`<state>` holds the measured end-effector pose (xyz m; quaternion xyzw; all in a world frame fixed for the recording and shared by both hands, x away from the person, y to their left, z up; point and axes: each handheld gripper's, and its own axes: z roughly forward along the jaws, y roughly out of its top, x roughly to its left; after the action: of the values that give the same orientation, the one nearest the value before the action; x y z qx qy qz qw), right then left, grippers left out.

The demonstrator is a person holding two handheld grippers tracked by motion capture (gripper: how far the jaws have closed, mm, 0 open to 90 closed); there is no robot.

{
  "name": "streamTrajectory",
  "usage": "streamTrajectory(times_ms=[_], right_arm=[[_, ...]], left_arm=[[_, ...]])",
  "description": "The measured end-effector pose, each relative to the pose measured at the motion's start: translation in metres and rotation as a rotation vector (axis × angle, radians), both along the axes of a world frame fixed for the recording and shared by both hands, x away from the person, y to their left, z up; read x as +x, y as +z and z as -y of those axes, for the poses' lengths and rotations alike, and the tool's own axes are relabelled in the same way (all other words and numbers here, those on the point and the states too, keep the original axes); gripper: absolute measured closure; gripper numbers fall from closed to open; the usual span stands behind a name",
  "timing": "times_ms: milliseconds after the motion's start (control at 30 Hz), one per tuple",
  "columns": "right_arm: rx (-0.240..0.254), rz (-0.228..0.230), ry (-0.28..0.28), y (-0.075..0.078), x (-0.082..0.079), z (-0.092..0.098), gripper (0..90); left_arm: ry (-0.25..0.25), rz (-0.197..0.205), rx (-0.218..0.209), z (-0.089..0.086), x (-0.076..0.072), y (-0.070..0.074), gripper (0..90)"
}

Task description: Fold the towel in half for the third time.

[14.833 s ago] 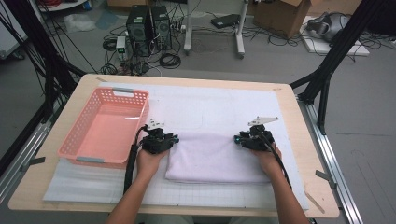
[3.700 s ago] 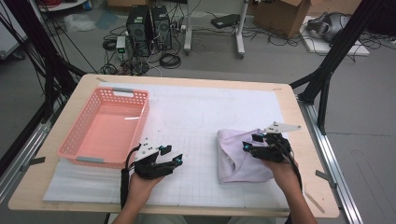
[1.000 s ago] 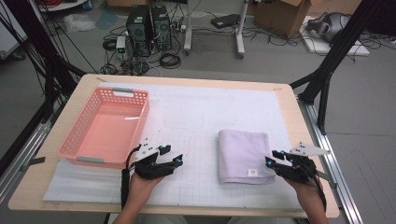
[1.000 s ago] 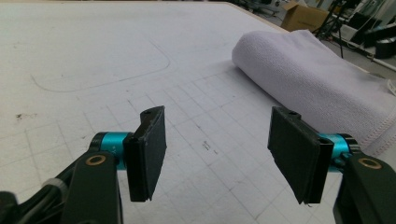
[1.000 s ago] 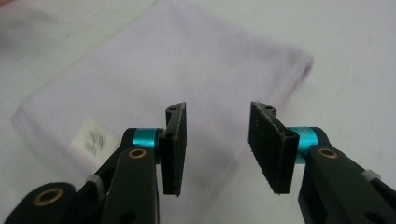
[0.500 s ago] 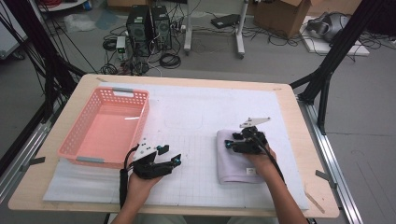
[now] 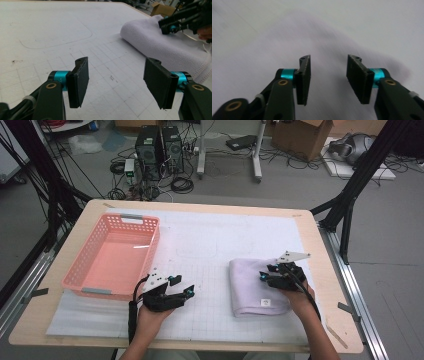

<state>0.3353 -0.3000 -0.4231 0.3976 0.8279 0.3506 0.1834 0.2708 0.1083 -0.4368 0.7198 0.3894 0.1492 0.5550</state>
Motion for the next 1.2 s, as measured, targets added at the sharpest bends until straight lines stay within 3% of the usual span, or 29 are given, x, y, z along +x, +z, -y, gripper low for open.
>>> streamTrajectory(times_ms=[67,133,200,233,333,400,467,567,600,700,767,800,900,1000,1100,1200], right_arm=[[0.038,0.008,-0.017,-0.007,-0.004,0.014,54.9],[0.06,0.021,-0.045,-0.007,-0.009,0.022,54.3],[0.113,0.023,-0.054,-0.005,-0.015,0.03,55.6],[0.161,0.025,-0.047,-0.002,-0.021,0.034,55.5],[0.197,0.057,-0.01,0.002,-0.041,0.04,55.9],[0.182,0.052,0.028,0.001,-0.054,0.04,56.1],[0.114,0.041,0.059,-0.003,-0.068,0.04,56.5],[0.029,0.045,0.058,-0.011,-0.081,0.045,57.5],[0.027,0.046,0.049,-0.011,-0.082,0.048,57.0],[0.094,0.057,0.011,-0.006,-0.087,0.061,52.2],[0.175,0.082,-0.023,0.0,-0.09,0.069,47.8],[0.184,0.101,-0.029,0.002,-0.09,0.071,45.9],[0.196,0.128,-0.058,0.005,-0.09,0.074,39.4],[0.175,0.14,-0.079,0.004,-0.088,0.075,31.7],[0.157,0.153,-0.105,0.004,-0.086,0.076,25.4],[0.174,0.162,-0.109,0.007,-0.084,0.076,21.3]], left_arm=[[-0.006,0.008,-0.006,0.0,0.0,0.0,37.4],[-0.008,0.01,-0.01,0.0,0.0,0.0,37.2],[-0.011,0.015,-0.015,0.0,0.0,0.0,36.5],[-0.012,0.018,-0.017,0.0,-0.001,0.0,36.4],[-0.018,0.026,-0.023,-0.001,-0.001,0.001,35.8],[-0.019,0.03,-0.042,-0.002,0.0,0.001,35.2],[-0.02,0.025,-0.06,-0.002,0.0,0.002,34.9],[-0.021,0.035,-0.061,-0.003,0.0,0.003,34.9],[-0.027,0.036,-0.065,-0.003,0.0,0.004,34.9],[-0.04,0.044,-0.061,-0.003,0.0,0.004,34.9],[-0.048,0.048,-0.065,-0.003,0.001,0.005,34.7],[-0.059,0.056,-0.059,-0.003,0.002,0.005,33.8],[-0.074,0.086,-0.061,-0.001,0.002,0.003,30.4],[-0.079,0.135,-0.04,0.001,0.001,0.002,28.7],[-0.088,0.12,-0.018,0.004,0.001,0.001,29.0],[-0.1,0.11,-0.005,0.007,0.0,0.0,27.0]])
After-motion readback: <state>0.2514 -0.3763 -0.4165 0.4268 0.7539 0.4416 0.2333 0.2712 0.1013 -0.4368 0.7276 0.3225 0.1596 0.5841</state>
